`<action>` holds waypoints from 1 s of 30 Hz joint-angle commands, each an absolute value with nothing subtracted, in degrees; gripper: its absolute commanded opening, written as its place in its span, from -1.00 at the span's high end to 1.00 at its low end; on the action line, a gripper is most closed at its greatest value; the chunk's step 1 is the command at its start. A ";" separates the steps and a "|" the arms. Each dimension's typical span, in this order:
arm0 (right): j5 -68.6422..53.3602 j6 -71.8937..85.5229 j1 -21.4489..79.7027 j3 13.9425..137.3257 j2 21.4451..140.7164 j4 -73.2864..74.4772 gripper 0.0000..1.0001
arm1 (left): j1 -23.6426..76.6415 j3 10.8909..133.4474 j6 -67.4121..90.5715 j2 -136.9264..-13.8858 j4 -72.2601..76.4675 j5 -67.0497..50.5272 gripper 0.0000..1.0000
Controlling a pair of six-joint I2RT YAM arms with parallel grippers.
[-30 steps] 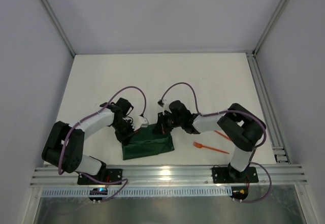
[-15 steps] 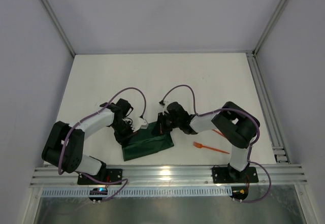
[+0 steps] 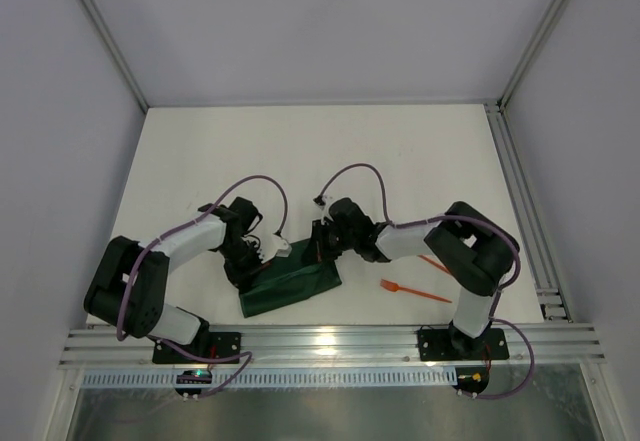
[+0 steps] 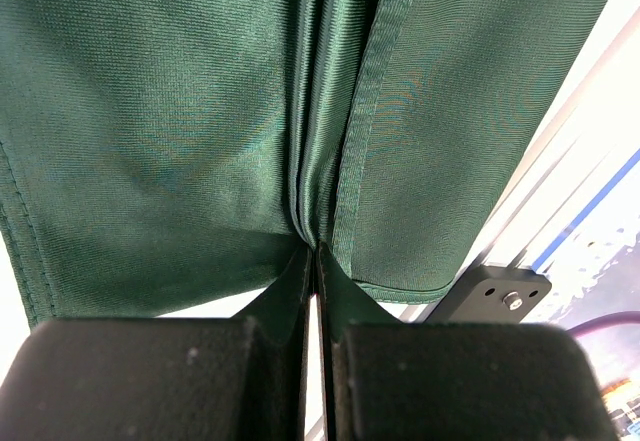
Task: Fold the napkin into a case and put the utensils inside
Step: Smooth out the 2/3-rectangle-folded napkin at the center of the board.
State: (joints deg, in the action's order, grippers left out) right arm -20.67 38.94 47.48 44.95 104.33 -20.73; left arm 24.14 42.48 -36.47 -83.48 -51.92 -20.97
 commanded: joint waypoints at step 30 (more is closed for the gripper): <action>-16.00 42.10 55.11 37.35 98.26 -18.72 0.92 | 24.35 45.17 -33.58 -82.62 -49.92 -20.12 0.59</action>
